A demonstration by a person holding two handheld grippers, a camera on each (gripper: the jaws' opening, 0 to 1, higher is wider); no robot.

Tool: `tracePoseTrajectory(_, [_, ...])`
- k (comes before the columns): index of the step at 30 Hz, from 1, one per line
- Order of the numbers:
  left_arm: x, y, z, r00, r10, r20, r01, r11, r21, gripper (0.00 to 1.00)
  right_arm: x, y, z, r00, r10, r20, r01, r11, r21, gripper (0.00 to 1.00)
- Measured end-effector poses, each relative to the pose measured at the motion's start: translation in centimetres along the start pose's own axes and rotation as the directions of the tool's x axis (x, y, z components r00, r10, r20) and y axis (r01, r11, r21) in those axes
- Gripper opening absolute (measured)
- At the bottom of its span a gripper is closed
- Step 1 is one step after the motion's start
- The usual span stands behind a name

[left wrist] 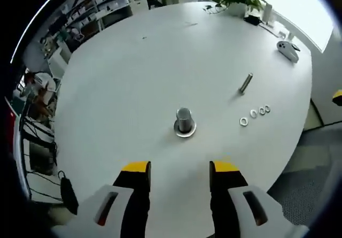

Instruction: Place the washer onto the threaded stud by aligning its center hole with the stud, sliding it down to the base, and recovering from edge contact or off-axis alignment until the washer reaches the visible bottom stop.

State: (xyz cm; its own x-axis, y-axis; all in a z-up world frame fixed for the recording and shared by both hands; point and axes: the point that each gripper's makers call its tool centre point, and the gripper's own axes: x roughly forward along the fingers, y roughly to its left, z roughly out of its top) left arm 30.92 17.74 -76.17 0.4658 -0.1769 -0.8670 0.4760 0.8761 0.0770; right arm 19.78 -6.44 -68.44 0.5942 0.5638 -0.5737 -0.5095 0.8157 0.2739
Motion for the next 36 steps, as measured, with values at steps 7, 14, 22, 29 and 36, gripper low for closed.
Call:
tracePoseTrajectory(7, [-3.8,0.2,-1.0,0.996,-0.003,0.086,0.011,0.996,-0.090,0.46,0.1,0.3,-0.2,1.000,0.013,-0.011,-0.013,1.000,-0.012,0.34])
tracePoseTrajectory(14, [-7.1,-0.8,-0.7,0.982,-0.038,0.184,0.058,0.993,-0.104,0.48,0.0,0.2,-0.1,1.000,0.010,-0.008,-0.010,1.000,-0.007,0.34])
tracePoseTrajectory(22, [-10.9,-1.5,-1.4,0.954,-0.062,0.293,0.106,0.985,-0.138,0.50,0.0,-0.2,-0.2,1.000,-0.008,-0.010,0.008,1.000,-0.004,0.34])
tracePoseTrajectory(29, [-13.1,-2.5,-3.1,0.937,-0.060,0.344,0.128,0.976,-0.178,0.52,-0.2,-0.2,0.0,1.000,-0.013,0.005,0.013,1.000,0.003,0.35])
tracePoseTrajectory(36, [-14.0,-3.0,-4.0,0.931,-0.080,0.357,0.138,0.981,-0.140,0.50,-0.1,-0.6,-0.2,0.999,-0.038,-0.007,0.038,0.999,0.010,0.36])
